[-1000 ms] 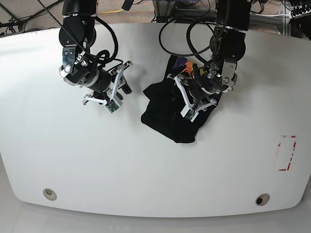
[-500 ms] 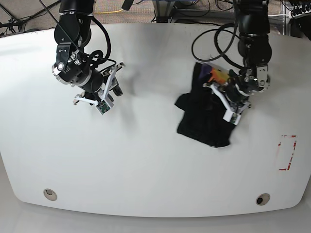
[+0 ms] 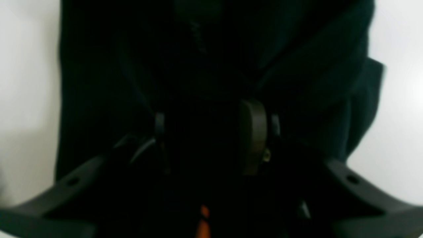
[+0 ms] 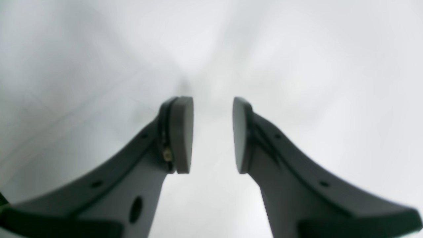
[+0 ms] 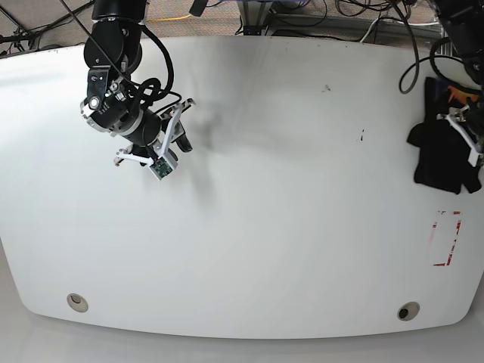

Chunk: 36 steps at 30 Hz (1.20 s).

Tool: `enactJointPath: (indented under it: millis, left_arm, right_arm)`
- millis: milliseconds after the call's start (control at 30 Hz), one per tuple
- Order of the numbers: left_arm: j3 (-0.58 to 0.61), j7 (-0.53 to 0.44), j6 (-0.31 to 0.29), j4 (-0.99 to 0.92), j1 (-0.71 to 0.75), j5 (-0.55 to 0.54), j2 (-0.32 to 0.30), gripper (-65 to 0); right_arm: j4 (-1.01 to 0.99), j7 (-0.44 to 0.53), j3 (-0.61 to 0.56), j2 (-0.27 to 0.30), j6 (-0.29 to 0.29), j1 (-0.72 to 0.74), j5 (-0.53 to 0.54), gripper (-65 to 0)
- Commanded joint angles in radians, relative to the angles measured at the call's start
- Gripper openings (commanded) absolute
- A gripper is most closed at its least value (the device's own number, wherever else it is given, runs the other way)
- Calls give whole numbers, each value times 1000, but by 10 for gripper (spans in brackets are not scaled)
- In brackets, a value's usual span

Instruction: Fold the T-shirt properly

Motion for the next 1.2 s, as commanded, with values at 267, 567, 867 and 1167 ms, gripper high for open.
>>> enactJointPath:
  millis: [267,567,867,1167]
  left_arm:
    - [-89,26,4,33,-71,18,-91,-406]
    - [-35,20,4,363,-67,52,17,-406]
    - [51,-235,61,589,-33,245,292,-404]
    - [221,-552,284,577,108,322,450,-403]
  right_arm:
    - [22,26,1,6,1,8,4,-465]
    - [6,227,1,35,-8,-18,-54,-465]
    - [-77,602,33,35,-10,-71,-283,-465]
    - [-202,898,237,9,-11,-160,-293,-555]
